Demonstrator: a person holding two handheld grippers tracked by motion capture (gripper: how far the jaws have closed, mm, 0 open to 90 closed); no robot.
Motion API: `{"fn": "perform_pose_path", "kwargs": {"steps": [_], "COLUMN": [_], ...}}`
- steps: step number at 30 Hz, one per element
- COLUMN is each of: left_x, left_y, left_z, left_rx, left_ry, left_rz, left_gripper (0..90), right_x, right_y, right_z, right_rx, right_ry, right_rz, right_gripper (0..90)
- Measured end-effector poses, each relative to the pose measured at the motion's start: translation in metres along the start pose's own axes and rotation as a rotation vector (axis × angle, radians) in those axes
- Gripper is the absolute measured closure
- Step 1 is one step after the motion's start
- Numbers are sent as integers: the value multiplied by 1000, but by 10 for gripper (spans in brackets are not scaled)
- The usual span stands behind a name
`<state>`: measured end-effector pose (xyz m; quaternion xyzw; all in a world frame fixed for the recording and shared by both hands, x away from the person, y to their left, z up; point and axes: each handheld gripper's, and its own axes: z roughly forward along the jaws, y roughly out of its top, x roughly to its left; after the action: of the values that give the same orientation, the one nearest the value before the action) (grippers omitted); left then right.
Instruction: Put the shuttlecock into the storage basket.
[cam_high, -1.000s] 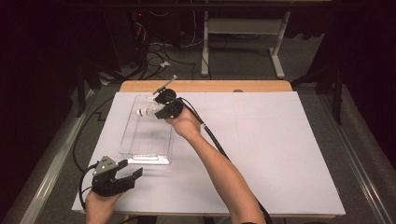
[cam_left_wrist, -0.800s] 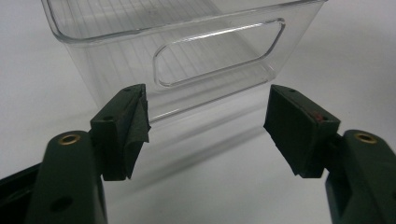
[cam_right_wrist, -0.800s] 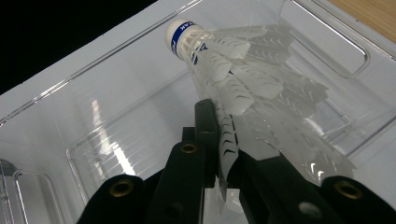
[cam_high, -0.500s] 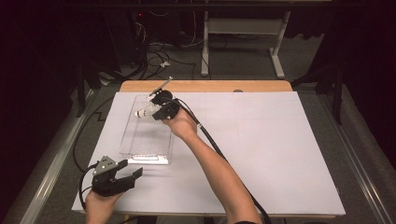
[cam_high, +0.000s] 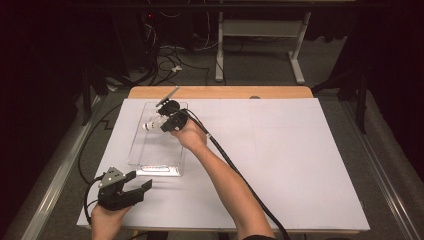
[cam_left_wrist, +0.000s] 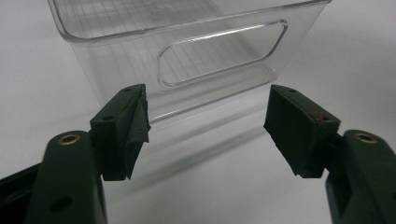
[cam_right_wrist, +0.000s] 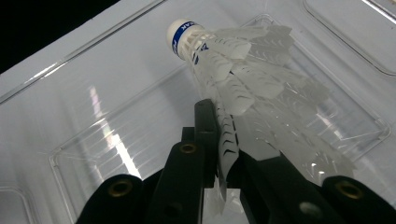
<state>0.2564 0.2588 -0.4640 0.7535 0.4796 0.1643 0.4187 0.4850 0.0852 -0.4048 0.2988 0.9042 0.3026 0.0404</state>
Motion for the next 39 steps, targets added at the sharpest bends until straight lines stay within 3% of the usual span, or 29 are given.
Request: {"fn": "perform_pose_path", "kwargs": {"steps": [5,13,19,39], "left_x": [-1,-1,-1,0], "left_y": [0,0,0,0], "left_z": [-1,0,0,-1], "left_rx": [-3,-3,-1,-2], "left_ry": [-2,-2,-5,-1], "left_rz": [2,0,5,-2], "left_gripper": [314,314,315,315], "right_x": [0,1,4,4], "right_y": [-1,-1,1,2], "right_z": [4,12,16,12], "right_rx": [22,72,82,90], "right_ry": [-7,-60,-61,-88], "right_rz": [11,-59,-66,-42], "right_gripper": [881,856,816,601]}}
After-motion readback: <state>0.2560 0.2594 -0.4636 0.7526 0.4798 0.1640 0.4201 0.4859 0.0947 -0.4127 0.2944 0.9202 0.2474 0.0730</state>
